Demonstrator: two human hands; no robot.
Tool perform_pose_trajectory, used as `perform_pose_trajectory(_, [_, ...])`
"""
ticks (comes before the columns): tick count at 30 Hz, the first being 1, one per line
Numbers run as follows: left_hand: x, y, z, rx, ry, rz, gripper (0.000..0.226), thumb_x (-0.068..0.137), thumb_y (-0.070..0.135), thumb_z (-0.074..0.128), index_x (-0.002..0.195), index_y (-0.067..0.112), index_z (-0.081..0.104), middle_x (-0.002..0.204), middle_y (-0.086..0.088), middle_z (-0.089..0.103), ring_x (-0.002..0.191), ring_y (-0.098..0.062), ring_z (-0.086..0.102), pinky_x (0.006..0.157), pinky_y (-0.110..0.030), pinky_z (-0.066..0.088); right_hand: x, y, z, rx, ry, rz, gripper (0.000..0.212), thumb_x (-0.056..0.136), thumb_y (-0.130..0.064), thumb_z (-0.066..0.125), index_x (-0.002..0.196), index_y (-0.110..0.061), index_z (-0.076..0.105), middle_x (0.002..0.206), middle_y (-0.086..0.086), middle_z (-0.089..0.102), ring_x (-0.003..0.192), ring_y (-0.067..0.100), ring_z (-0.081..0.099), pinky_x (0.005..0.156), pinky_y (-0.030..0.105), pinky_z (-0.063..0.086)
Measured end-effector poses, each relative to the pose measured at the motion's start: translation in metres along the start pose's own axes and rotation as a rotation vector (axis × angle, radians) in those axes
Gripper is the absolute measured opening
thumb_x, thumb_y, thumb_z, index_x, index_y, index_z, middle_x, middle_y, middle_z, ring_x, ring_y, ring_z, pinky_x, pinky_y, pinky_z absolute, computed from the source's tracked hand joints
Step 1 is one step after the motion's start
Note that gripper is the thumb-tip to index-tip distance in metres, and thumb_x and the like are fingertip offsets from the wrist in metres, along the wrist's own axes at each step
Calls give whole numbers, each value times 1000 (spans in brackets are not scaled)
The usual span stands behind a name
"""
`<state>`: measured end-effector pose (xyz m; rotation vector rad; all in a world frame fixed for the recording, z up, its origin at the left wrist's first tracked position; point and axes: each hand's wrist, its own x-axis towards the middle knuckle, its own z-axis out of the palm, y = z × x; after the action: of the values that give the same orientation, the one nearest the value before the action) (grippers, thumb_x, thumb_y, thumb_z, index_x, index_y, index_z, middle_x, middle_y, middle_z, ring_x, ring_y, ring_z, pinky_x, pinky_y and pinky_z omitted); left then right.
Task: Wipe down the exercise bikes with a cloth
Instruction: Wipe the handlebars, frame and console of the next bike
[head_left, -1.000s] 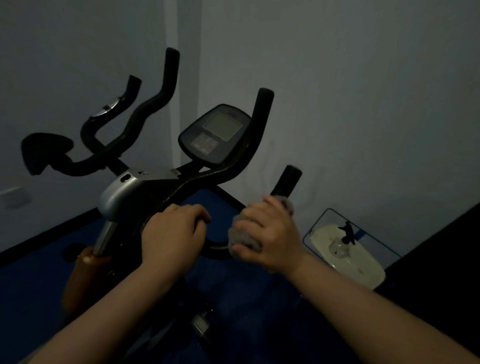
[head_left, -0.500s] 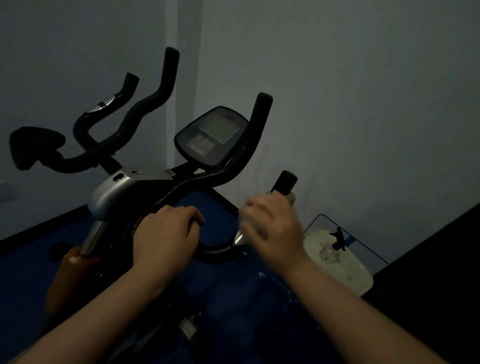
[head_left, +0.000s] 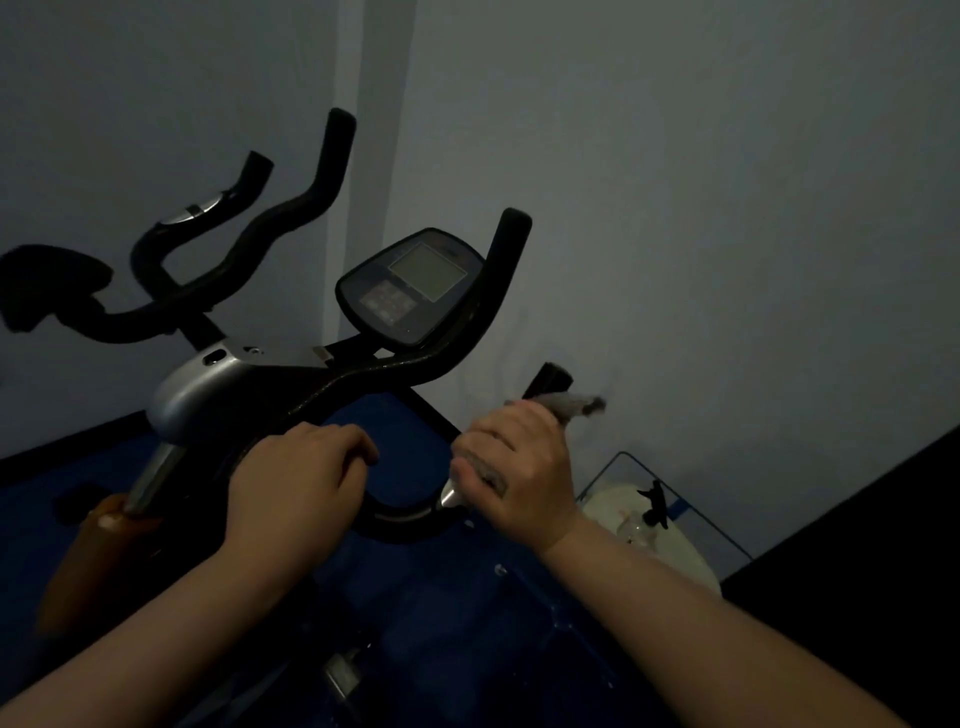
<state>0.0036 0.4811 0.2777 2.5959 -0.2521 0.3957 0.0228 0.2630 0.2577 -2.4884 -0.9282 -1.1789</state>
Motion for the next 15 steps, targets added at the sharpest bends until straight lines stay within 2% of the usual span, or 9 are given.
perform_pose_trajectory(3, [1, -1, 2, 10, -9, 2, 20, 87, 21, 54, 90, 33, 71, 92, 3, 70, 87, -23, 64, 67, -31, 39, 30, 51, -31, -164, -143, -345, 23, 88, -31, 60, 79, -13, 71, 78, 4, 67, 72, 24, 60, 74, 34, 46])
perform_pose_trajectory(5, [2, -1, 3, 12, -5, -11, 21, 87, 23, 53, 92, 33, 70, 95, 2, 70, 88, -23, 64, 70, -32, 42, 45, 69, -39, -279, -113, -361, 24, 88, -31, 60, 75, -13, 69, 75, 3, 66, 69, 23, 60, 64, 32, 47])
perform_pose_trajectory(7, [2, -1, 4, 5, 4, -24, 21, 87, 23, 53, 92, 33, 70, 96, 1, 70, 87, -24, 65, 71, -32, 42, 41, 62, -26, -254, 31, -128, 25, 90, -29, 59, 75, -12, 68, 75, 5, 65, 68, 23, 59, 57, 33, 47])
perform_pose_trajectory(10, [2, -3, 6, 2, 18, -37, 21, 88, 25, 51, 93, 35, 69, 96, 2, 69, 86, -24, 64, 69, -32, 39, 34, 33, 0, -21, 372, 471, 32, 95, -32, 51, 87, -6, 69, 87, 7, 64, 78, 15, 58, 67, 28, 50])
perform_pose_trajectory(13, [3, -1, 6, 10, 40, -50, 21, 89, 26, 51, 94, 36, 69, 96, 3, 68, 86, -22, 63, 63, -28, 31, 46, 4, 8, 249, 670, 960, 27, 95, -32, 50, 104, -11, 64, 104, -1, 60, 88, 0, 55, 74, 5, 44])
perform_pose_trajectory(15, [3, 0, 7, 20, 37, -61, 20, 89, 27, 51, 94, 36, 69, 96, 3, 67, 87, -22, 63, 64, -28, 30, 51, -11, 8, 350, 763, 1114, 26, 97, -32, 49, 118, -20, 59, 118, -5, 56, 102, 0, 53, 79, -1, 39])
